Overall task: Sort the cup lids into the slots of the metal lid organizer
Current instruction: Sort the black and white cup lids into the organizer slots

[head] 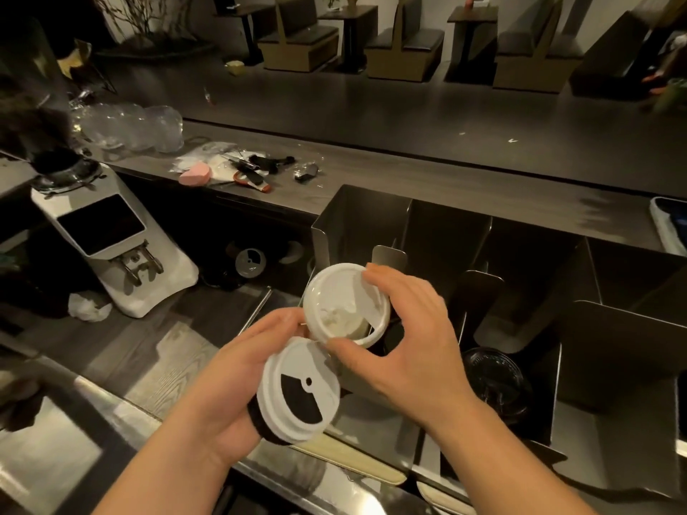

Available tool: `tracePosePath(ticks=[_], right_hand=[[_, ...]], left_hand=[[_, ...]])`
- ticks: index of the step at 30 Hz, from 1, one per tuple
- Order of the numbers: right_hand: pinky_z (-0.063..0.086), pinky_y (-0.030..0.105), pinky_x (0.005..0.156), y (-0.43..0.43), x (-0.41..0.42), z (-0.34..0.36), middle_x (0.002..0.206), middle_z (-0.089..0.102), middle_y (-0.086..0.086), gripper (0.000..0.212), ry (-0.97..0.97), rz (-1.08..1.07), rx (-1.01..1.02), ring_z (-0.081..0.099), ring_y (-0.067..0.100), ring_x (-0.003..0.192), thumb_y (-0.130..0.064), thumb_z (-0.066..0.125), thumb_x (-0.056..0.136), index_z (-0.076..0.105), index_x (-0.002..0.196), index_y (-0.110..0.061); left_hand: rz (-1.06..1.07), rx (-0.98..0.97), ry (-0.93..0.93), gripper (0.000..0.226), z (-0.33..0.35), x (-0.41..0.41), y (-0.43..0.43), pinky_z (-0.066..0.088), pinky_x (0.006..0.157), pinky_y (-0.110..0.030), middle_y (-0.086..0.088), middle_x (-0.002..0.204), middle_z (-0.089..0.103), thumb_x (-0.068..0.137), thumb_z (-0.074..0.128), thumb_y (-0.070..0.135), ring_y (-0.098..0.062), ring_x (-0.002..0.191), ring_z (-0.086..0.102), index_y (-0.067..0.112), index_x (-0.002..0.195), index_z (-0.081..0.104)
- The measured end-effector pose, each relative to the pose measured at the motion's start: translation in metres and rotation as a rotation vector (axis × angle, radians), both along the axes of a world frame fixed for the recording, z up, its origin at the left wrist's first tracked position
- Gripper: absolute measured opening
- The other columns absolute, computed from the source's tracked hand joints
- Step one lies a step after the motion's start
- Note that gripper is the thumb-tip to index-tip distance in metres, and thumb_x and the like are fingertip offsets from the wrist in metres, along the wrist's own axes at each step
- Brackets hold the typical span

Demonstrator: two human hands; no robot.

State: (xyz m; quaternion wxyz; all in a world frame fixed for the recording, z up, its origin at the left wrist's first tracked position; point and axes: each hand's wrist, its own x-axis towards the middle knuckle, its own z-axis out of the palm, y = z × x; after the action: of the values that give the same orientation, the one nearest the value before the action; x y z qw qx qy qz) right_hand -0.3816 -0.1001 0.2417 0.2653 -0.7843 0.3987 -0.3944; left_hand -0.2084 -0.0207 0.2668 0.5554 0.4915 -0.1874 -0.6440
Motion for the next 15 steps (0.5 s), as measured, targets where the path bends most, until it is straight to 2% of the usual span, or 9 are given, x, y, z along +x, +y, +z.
tracePosePath(ticks=[3, 5, 7, 11, 13, 15], right_hand=[[0.039, 0.035, 0.102, -0.004, 0.016, -0.015, 0.121, 0.042, -0.03, 0.069, 0.06, -0.13, 0.061, 0.034, -0.004, 0.118, -0.067, 0.068, 0.07, 0.047, 0.129, -0.039], [0.034, 0.034, 0.1, -0.005, 0.023, -0.021, 0.119, 0.041, -0.029, 0.066, 0.15, -0.138, 0.066, 0.03, -0.003, 0.116, -0.067, 0.067, 0.072, 0.048, 0.129, -0.039], [0.029, 0.033, 0.097, -0.006, 0.03, -0.023, 0.125, 0.048, -0.023, 0.066, 0.265, -0.14, 0.028, 0.028, 0.002, 0.116, -0.068, 0.063, 0.075, 0.048, 0.131, -0.036], [0.026, 0.04, 0.098, -0.01, 0.041, -0.02, 0.132, 0.05, -0.017, 0.067, 0.496, -0.134, -0.007, 0.029, 0.012, 0.121, -0.071, 0.054, 0.078, 0.043, 0.134, -0.036], [0.025, 0.041, 0.099, -0.012, 0.044, -0.017, 0.133, 0.049, -0.017, 0.068, 0.537, -0.132, 0.012, 0.029, 0.013, 0.121, -0.071, 0.053, 0.079, 0.041, 0.136, -0.036], [0.025, 0.04, 0.1, -0.015, 0.047, -0.014, 0.134, 0.049, -0.016, 0.068, 0.567, -0.119, 0.024, 0.032, 0.013, 0.12, -0.069, 0.052, 0.081, 0.039, 0.138, -0.035]], left_hand=[[0.25, 0.077, 0.132, 0.025, -0.004, 0.01, 0.002, 0.051, 0.088, -0.048, -0.014, 0.095, 0.066, 0.083, 0.065, 0.033, -0.031, 0.086, 0.066, 0.011, 0.091, 0.071], [0.374, 0.086, 0.242, 0.022, -0.005, 0.019, 0.006, 0.05, 0.095, -0.051, -0.013, 0.096, 0.068, 0.08, 0.066, 0.032, -0.033, 0.091, 0.069, 0.011, 0.088, 0.069], [0.466, 0.089, 0.342, 0.026, -0.009, 0.029, 0.013, 0.046, 0.099, -0.058, -0.015, 0.103, 0.069, 0.073, 0.068, 0.026, -0.036, 0.097, 0.069, 0.011, 0.095, 0.066], [0.545, 0.042, 0.513, 0.074, -0.022, 0.041, 0.024, 0.042, 0.1, -0.064, -0.022, 0.128, 0.065, 0.04, 0.072, 0.009, -0.046, 0.107, 0.067, 0.008, 0.115, 0.065], [0.527, -0.003, 0.583, 0.092, -0.026, 0.043, 0.027, 0.037, 0.104, -0.065, -0.029, 0.131, 0.061, 0.042, 0.071, 0.007, -0.05, 0.112, 0.063, 0.008, 0.133, 0.059], [0.512, -0.011, 0.622, 0.093, -0.028, 0.042, 0.028, 0.035, 0.107, -0.061, -0.035, 0.128, 0.06, 0.048, 0.07, 0.01, -0.052, 0.113, 0.062, 0.005, 0.139, 0.054]])
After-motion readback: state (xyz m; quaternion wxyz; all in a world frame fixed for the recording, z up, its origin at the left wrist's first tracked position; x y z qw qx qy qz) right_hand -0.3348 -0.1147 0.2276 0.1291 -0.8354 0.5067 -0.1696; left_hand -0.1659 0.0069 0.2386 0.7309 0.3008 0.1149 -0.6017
